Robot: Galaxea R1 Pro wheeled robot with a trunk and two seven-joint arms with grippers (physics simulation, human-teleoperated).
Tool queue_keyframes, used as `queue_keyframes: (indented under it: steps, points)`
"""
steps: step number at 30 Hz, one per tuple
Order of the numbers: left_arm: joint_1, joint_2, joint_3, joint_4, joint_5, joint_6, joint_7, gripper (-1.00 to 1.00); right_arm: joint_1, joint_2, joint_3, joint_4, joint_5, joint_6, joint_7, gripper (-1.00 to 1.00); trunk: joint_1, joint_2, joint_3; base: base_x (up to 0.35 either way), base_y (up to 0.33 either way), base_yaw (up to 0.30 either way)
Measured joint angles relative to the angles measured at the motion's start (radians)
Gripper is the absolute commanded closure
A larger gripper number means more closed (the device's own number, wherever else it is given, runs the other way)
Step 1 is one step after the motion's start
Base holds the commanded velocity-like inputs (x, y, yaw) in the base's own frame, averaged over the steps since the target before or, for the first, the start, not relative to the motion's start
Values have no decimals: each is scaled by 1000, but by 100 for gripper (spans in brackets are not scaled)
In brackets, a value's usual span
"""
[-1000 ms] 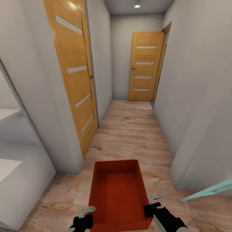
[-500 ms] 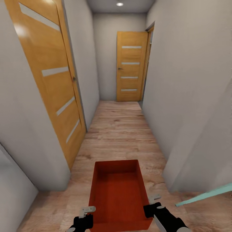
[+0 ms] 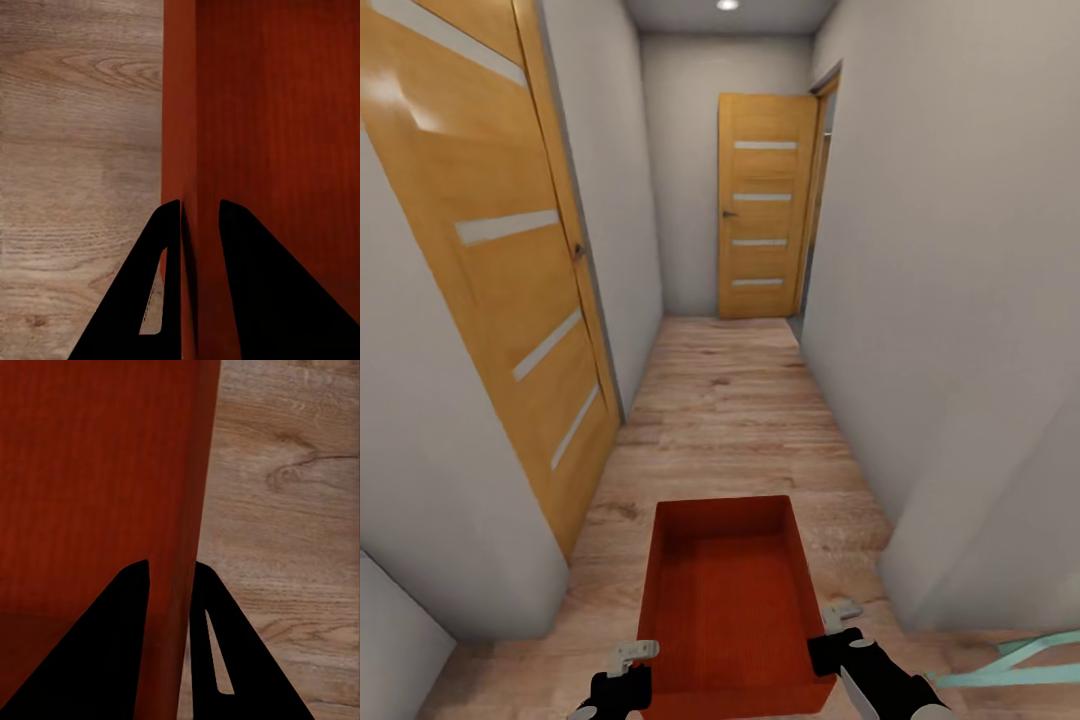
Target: Move the two storage containers from the living room to the garage. In the garage, place one container on the floor and stack the other container on top of it (either order is fine).
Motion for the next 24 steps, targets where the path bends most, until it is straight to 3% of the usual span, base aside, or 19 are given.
queue_keyframes:
  steps: [17, 24]
  points:
    - [0, 11, 5, 0, 1, 0, -14, 100, 0, 12, -1, 0, 2, 2, -13, 100, 0, 0, 0, 337, 63, -1]
    - [0, 11, 5, 0, 1, 0, -14, 100, 0, 12, -1, 0, 2, 2, -14, 100, 0, 0, 0, 338, 6, -89]
